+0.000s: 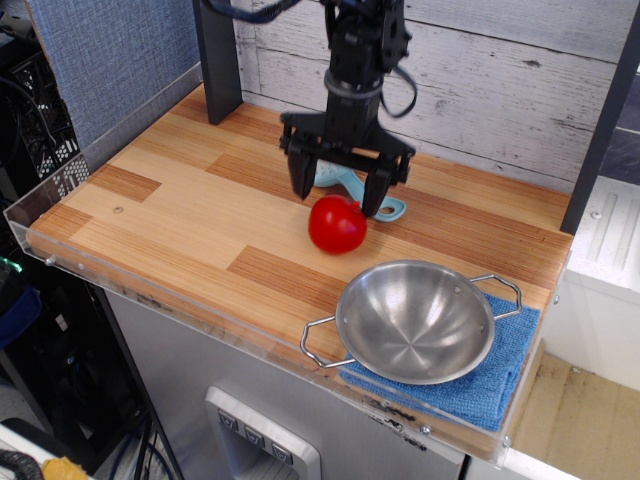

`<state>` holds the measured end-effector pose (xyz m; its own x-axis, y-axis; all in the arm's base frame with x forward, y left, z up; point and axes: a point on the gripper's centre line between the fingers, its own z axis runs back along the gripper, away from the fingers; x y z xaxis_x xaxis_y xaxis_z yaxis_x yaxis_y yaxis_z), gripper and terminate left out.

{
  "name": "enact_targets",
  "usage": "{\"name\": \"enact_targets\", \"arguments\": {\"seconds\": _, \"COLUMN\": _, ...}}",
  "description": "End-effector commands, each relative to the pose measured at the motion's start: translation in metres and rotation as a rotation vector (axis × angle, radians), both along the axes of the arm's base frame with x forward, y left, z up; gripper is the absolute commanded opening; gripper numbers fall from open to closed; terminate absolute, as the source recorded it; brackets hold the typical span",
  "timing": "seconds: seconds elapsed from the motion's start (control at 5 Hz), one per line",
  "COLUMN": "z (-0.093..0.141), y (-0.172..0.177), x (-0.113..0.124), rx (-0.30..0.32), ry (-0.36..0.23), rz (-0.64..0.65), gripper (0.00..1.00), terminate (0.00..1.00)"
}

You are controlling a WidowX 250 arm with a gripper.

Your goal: Put the apple in the wok.

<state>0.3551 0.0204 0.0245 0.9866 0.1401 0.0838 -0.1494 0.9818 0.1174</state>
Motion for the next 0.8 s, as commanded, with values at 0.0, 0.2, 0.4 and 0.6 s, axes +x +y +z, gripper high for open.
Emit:
{"name": "enact_targets", "arguments": {"seconds": 0.0, "z": 0.0157, "y": -0.0093, "x": -0.0064, "rx": -0.045, "ry": -0.033, "rz": -0.011, "gripper": 1.00, "terminate": 0.00}}
{"name": "enact_targets", "arguments": {"seconds": 0.2, "z": 0.0182, "y": -0.0128, "x": -0.0105, "rx": -0.061, "ry": -0.036, "rz": -0.011, "gripper": 1.00, "terminate": 0.00}}
{"name": "enact_targets", "arguments": {"seconds": 0.4, "z": 0.0166, "y": -0.0156, "x": -0.0145, "rx": -0.070, "ry": -0.028, "rz": -0.007, "gripper": 1.00, "terminate": 0.00}}
{"name": "enact_targets", "arguments": {"seconds": 0.6, "z": 0.0156, "y": -0.0190, "x": -0.0154, "rx": -0.056, "ry": -0.029, "rz": -0.015, "gripper": 0.00, "terminate": 0.00}}
